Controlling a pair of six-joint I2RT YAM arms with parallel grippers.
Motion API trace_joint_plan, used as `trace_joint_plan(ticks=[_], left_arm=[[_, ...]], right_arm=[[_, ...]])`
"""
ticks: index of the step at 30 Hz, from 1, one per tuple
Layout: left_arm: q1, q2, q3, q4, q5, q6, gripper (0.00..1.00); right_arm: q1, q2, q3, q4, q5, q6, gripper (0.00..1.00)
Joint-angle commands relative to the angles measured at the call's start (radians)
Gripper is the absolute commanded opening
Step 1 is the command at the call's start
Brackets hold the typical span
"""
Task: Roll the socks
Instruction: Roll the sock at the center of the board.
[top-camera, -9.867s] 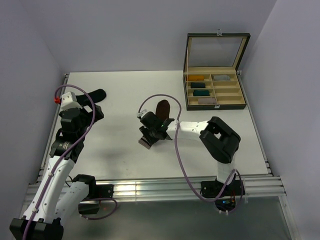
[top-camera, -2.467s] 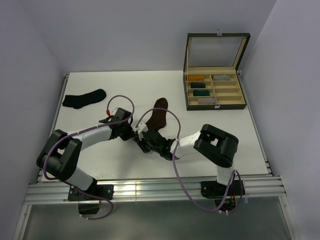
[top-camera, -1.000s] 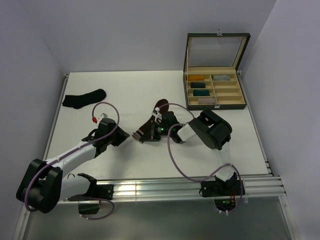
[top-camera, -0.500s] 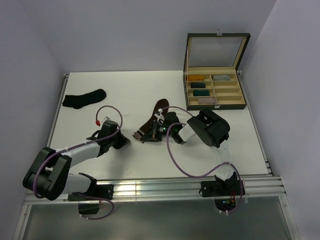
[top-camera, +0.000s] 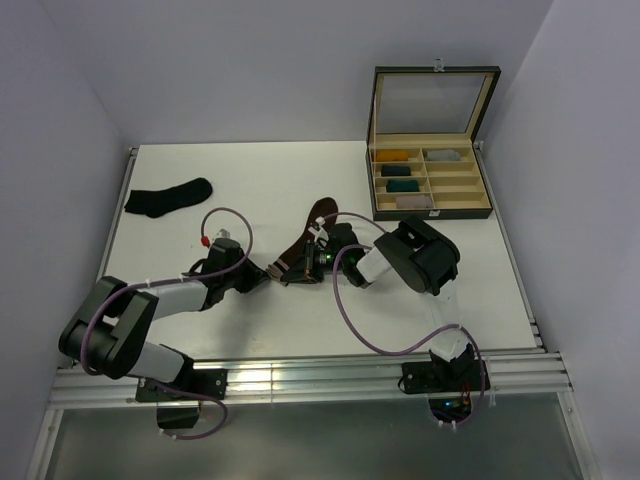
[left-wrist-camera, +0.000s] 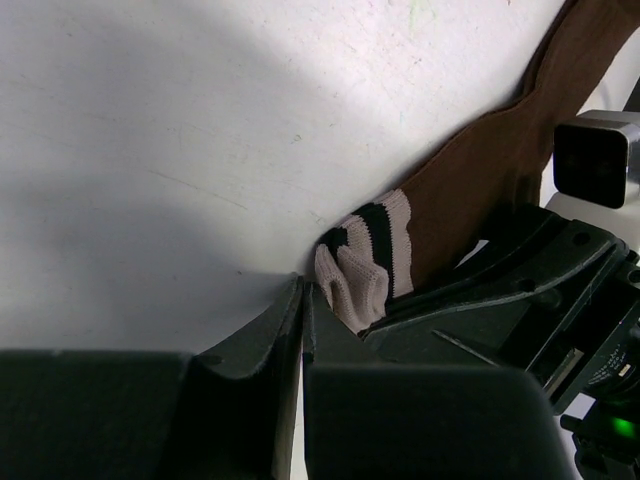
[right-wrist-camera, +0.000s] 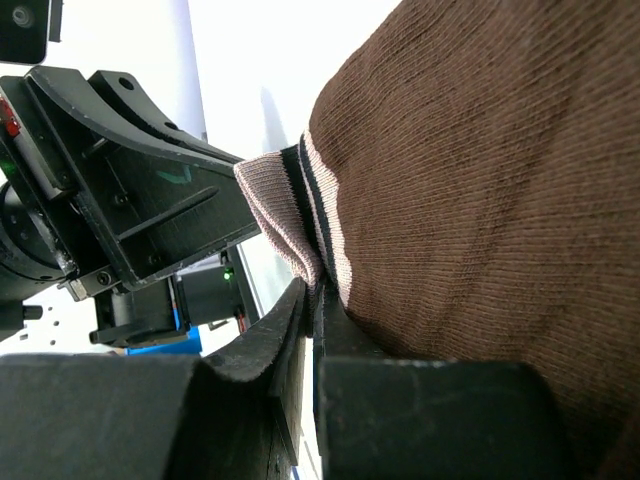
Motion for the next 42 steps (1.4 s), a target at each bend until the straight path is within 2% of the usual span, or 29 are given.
trace_joint_plan(ticks=[1,14,42], left_arm=[[-0.008,0.005,-0.04,-0.023,0.016,0.002,0.1],[-0.008,-0.08,-0.069,0.077,0.037,0.002,0.11],[-0.008,0.0,-0.062,0.255,0.063,0.004,0.12]], right_arm=[[-0.004,0.023,0.018,-0.062,0.01,-0.036,0.01],[-0.004,0.024,0.027,-0.089,0.014,-0.051,0.01],[-0.006,0.03,0.053,-0.155,0.02,-0.076,0.01]])
